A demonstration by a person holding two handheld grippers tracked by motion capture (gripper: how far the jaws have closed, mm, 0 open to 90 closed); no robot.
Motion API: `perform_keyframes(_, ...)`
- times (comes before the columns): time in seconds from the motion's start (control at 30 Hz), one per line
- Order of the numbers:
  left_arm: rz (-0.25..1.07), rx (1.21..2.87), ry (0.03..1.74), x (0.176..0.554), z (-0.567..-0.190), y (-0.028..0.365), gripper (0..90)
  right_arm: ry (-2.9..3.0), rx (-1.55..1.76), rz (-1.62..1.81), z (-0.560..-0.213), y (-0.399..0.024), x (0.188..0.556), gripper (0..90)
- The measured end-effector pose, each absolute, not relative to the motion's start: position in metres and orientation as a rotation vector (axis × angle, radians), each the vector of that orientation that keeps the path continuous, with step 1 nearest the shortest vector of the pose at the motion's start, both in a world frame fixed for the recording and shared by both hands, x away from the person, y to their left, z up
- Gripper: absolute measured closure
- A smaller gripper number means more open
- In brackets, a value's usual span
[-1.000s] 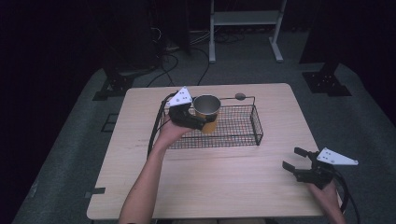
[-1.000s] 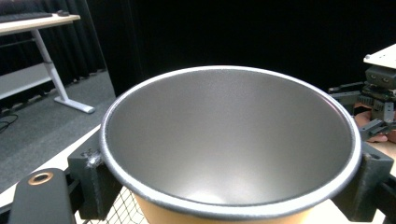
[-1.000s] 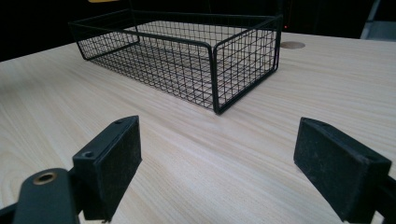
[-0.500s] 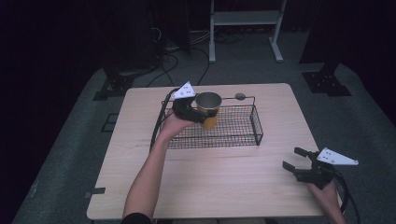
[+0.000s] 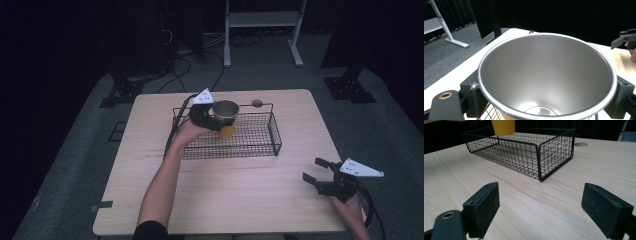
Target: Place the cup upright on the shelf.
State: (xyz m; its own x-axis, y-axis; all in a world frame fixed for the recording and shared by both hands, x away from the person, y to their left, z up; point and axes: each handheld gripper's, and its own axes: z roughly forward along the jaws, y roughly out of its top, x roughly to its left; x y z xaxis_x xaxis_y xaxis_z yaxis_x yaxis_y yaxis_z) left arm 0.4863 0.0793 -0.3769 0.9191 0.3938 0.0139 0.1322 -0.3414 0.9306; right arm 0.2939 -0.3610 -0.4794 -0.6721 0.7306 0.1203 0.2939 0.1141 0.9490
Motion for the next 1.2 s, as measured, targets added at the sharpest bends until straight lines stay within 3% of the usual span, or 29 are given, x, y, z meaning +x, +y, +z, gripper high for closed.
perform_keyframes(1.2,0.212,2.052,0.422,0.509,-0.415,0.067,11.9,2.023,0.992,1.583,-0.479,-0.361,0.294,13.9)
